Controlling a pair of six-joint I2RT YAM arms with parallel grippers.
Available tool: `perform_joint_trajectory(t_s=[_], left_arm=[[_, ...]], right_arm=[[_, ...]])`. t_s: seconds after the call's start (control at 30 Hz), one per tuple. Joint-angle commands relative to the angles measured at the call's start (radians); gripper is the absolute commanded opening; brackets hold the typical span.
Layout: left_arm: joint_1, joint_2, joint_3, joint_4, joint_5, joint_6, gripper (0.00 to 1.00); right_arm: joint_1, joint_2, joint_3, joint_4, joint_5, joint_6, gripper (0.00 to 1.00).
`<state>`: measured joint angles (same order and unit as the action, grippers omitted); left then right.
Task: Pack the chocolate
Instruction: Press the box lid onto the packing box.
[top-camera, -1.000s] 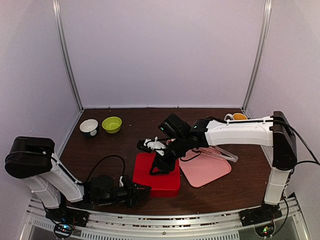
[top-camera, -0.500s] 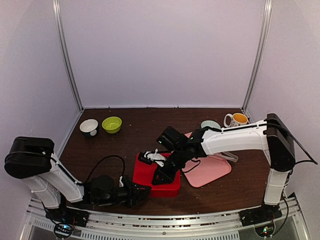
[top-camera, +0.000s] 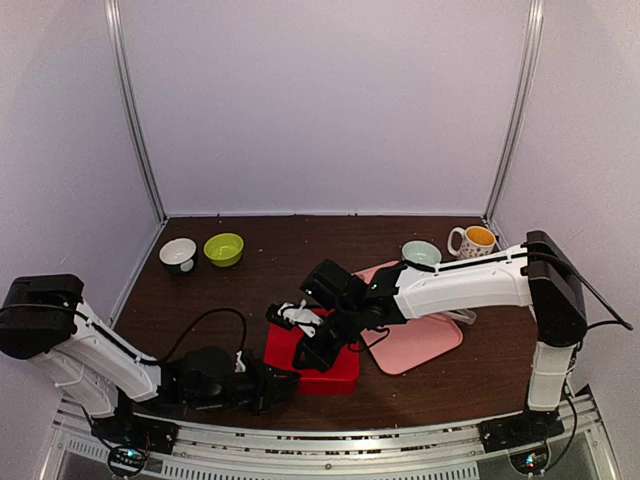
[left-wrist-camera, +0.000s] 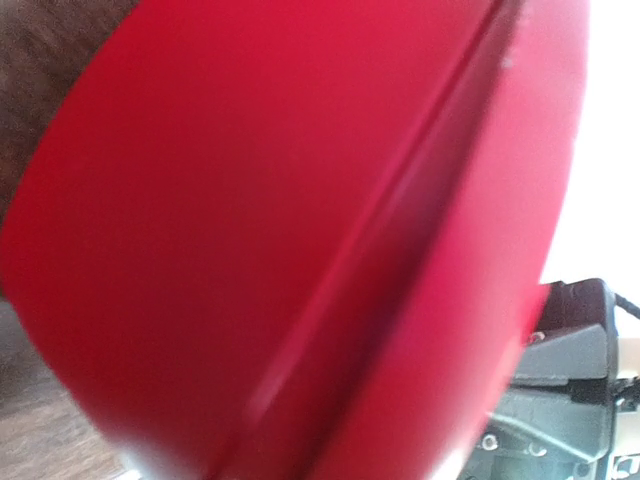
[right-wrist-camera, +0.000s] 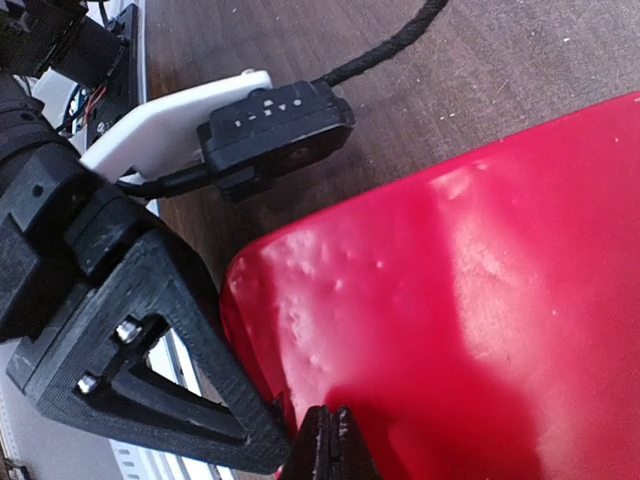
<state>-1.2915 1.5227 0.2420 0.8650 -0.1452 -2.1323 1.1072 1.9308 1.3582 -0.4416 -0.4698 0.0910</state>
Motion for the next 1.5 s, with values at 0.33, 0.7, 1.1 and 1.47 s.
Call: perform_joint_trajectory(t_s=[0.33, 0.7, 1.1, 1.47], left_arm=[[0.023, -0.357, 0.173, -1.18, -0.217, 0.173, 0.34], [0.133, -0.366, 0.331, -1.287, -0.146, 0.516, 0.69], [0.201, -0.233, 0.341, -1.07, 0.079, 0.727, 0.76], [0.199, -0.508, 0.282, -1.145, -0.119, 0.781, 0.79]], right_arm=[[0.023, 0.128, -0.1, -0.239, 0.209, 0.046, 0.0], [0.029, 0.134, -0.094, -0.246, 0.208, 0.041, 0.0], [0.034, 0.143, -0.096, -0.237, 0.189, 0.049, 0.0], [0.034, 0.096, -0.121, -0.191, 0.218, 0.083, 0.0]])
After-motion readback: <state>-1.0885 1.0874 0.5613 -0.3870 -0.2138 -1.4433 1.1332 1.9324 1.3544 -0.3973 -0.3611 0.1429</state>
